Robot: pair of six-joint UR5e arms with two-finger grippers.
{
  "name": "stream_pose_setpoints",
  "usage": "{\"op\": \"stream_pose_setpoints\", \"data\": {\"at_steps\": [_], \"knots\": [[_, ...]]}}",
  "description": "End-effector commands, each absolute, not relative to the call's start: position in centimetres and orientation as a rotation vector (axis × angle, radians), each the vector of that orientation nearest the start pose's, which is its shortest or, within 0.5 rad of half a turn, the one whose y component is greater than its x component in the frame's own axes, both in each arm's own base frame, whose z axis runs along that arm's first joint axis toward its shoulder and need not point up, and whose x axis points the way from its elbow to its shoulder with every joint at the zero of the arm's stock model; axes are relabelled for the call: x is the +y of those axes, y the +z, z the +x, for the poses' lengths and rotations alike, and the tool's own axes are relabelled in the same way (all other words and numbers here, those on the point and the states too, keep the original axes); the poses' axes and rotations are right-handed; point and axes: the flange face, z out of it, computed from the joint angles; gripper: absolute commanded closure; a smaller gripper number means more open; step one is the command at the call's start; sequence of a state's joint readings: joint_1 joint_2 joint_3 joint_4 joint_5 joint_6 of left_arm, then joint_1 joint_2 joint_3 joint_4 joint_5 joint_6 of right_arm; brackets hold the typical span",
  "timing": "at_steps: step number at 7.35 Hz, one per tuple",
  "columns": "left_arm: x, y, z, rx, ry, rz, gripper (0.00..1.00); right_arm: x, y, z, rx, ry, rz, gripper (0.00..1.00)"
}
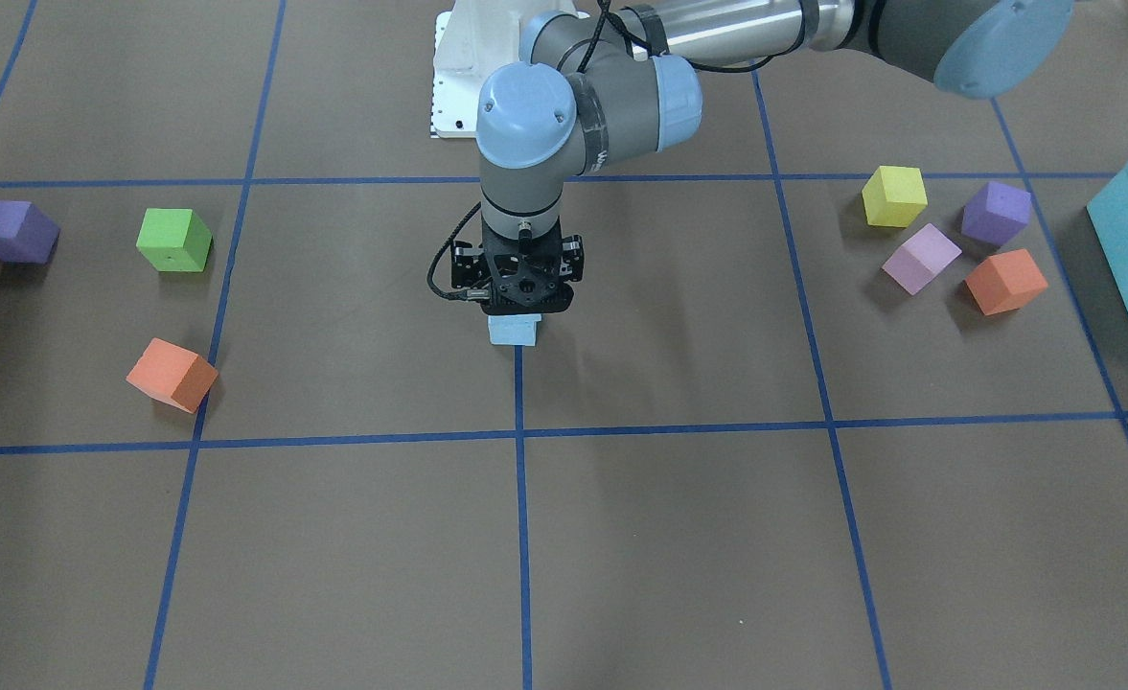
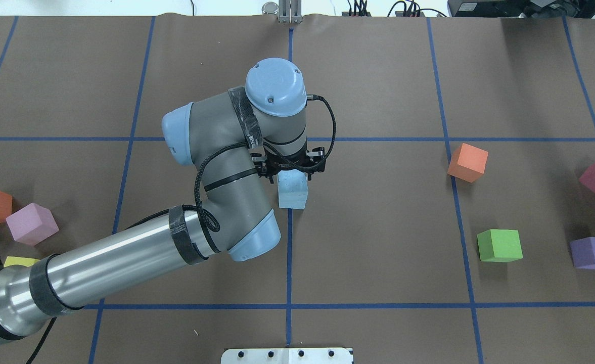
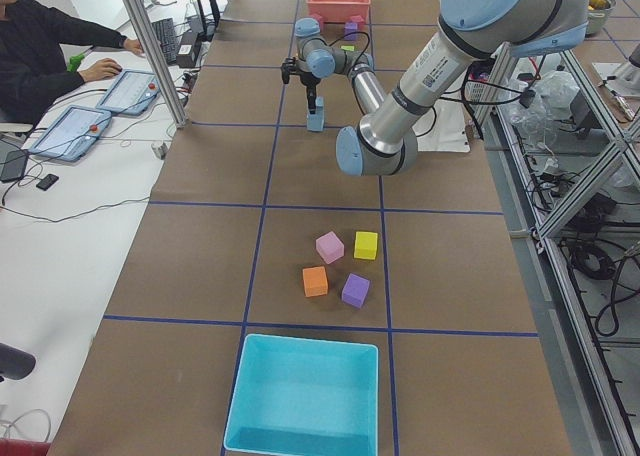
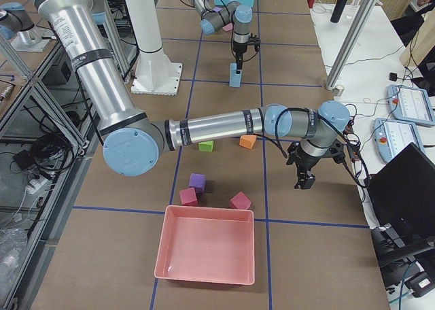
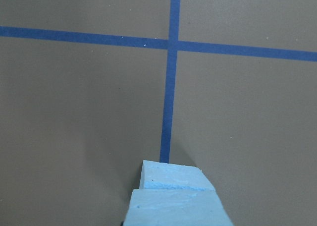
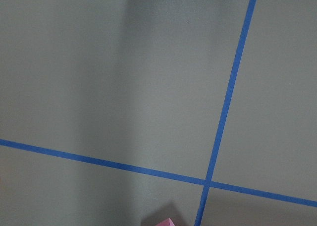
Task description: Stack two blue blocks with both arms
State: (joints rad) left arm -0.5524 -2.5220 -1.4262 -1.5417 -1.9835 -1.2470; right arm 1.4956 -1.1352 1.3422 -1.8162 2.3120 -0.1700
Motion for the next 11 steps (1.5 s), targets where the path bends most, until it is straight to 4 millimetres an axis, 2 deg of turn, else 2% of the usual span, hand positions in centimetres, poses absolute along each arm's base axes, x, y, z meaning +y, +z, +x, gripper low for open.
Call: {"op": "stream_pose_setpoints", "data": {"at_steps": [1,2,3,4,5,6,7,8,10,11], "knots": [[-48.1,11.2,57.6,0.879,-0.039,0.003,0.02,-66.3,54.4,1.6,-0.746,-0.218,-0.002,0.0],[-50.7,11.4,53.3,0.893,-0.013,0.057,0.02,-66.2,54.6,1.6,-0.754,-0.216,-0.006,0.0],[-52.0,14.4,47.5,0.914,0.028,0.071,0.02,-66.0,54.9,1.5,-0.77,-0.213,-0.011,0.0],[-54.5,18.2,39.9,0.942,0.057,0.067,0.02,-65.6,55.5,1.5,-0.77,-0.211,-0.017,0.0],[-56.0,22.6,33.0,0.946,0.08,0.087,0.02,-65.4,55.4,1.5,-0.77,-0.211,-0.015,0.0],[-56.5,27.0,26.8,0.916,0.119,0.14,0.02,-65.2,55.1,1.5,-0.77,-0.213,-0.007,0.0],[-55.5,33.1,20.3,0.862,0.16,0.178,0.02,-64.4,55.0,1.6,-0.769,-0.21,-0.001,0.0],[-55.4,37.7,13.7,0.814,0.165,0.209,0.02,-64.1,54.6,1.6,-0.769,-0.206,0.006,0.0],[-53.7,45.7,3.2,0.877,0.185,0.199,0.02,-64.2,54.0,1.6,-0.768,-0.205,0.014,0.0],[-52.8,48.6,-1.0,0.871,0.148,0.21,0.02,-64.2,53.8,1.6,-0.768,-0.204,0.016,0.0]]}}
